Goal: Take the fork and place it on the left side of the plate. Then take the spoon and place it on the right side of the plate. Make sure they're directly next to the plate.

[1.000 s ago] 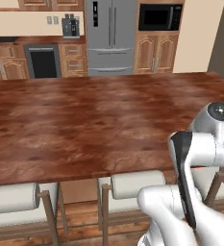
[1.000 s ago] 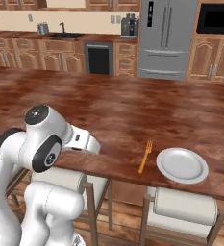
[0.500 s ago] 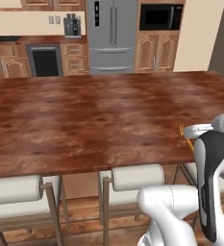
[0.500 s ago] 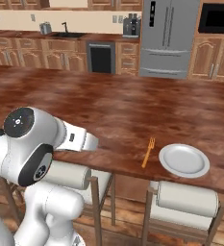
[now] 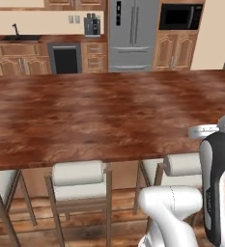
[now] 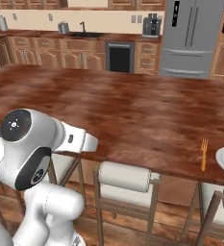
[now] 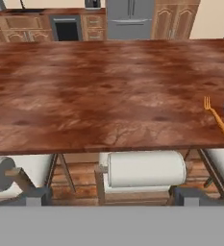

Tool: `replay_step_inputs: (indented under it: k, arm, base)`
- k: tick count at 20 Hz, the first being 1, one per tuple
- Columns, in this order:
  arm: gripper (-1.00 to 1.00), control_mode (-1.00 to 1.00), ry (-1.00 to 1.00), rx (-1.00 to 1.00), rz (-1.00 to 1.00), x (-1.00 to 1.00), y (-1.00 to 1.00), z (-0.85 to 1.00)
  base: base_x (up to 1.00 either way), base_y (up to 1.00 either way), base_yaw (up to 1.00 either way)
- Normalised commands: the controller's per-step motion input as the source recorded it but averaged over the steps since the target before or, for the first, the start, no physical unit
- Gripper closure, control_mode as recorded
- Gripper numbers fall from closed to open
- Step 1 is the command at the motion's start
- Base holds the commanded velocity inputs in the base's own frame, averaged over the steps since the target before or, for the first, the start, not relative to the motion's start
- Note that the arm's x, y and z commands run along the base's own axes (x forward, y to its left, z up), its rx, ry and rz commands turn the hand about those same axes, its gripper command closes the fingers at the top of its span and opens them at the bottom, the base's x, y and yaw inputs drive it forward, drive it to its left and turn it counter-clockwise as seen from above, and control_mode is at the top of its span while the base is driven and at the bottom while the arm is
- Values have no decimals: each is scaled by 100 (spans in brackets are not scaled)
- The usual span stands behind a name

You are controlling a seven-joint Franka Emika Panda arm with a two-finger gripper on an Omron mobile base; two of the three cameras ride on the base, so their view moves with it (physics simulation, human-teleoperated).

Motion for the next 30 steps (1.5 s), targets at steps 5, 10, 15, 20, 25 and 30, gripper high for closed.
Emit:
replay_step_inputs:
  k: [5,10,15,20,25,30]
  arm:
    - [-100,100,0,0,0,0,0,0]
    - [-100,100,0,0,0,0,0,0]
    - [-100,100,0,0,0,0,0,0]
    - [-100,100,0,0,0,0,0,0]
    - [-100,100,0,0,0,0,0,0]
    - [-100,100,0,0,0,0,0,0]
  base:
    - [4,100,0]
    - [6,100,0]
    - [4,100,0]
    - [6,100,0]
    - [13,100,0]
    - [21,100,0]
